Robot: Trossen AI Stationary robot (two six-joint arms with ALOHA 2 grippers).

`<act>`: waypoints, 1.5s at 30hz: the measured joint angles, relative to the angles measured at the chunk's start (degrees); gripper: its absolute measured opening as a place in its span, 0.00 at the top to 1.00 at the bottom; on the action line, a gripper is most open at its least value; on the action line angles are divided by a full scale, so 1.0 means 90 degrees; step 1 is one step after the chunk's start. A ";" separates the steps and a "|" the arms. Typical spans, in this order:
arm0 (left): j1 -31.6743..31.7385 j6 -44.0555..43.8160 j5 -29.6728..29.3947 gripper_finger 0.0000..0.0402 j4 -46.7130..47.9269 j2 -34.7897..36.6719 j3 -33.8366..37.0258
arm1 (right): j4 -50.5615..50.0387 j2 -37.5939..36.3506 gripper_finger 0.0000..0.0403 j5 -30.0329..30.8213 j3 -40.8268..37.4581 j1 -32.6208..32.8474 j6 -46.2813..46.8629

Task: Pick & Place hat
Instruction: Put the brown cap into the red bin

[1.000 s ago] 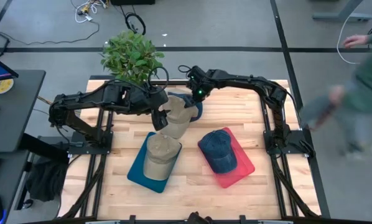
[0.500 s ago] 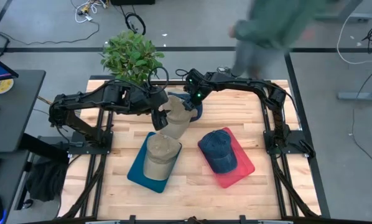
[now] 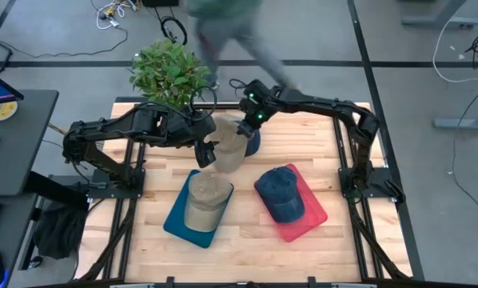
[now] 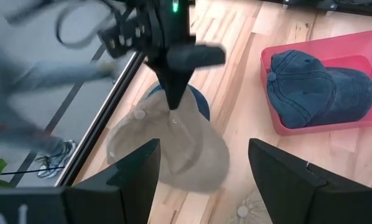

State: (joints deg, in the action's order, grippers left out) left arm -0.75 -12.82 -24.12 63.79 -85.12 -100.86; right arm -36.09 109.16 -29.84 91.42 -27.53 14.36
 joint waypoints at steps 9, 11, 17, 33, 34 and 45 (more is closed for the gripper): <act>0.0046 0.0010 0.0007 0.38 0.0002 0.0000 0.0000 | 0.0012 -0.0989 1.00 -0.1259 0.0000 0.0002 -0.0969; 0.0121 0.0010 0.0009 0.38 -0.0001 0.0000 0.0000 | 0.0015 -0.1243 1.00 -0.1672 0.0000 0.0038 -0.1092; 0.0289 -0.0181 0.0008 0.38 -0.0326 0.0011 0.0000 | -0.0090 -0.1952 1.00 -0.2570 0.0000 0.0173 -0.1104; 0.1125 -0.0365 0.2661 0.38 -0.2824 0.0053 0.0000 | -0.1018 -0.2379 1.00 -0.3138 0.0000 0.0905 -0.1318; 0.1190 -0.0388 0.2810 0.38 -0.2812 0.0053 0.0000 | -0.1008 -0.2391 1.00 -0.3143 0.0000 0.0964 -0.1320; 0.1250 -0.0034 0.4122 0.38 -0.2866 -0.0249 -0.0002 | -0.0842 -0.2399 1.00 -0.3148 0.0000 0.1414 -0.1318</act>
State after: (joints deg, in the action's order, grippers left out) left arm 10.50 -13.13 12.98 38.00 -87.37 -100.88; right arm -43.66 87.57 -58.17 91.42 -14.80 2.50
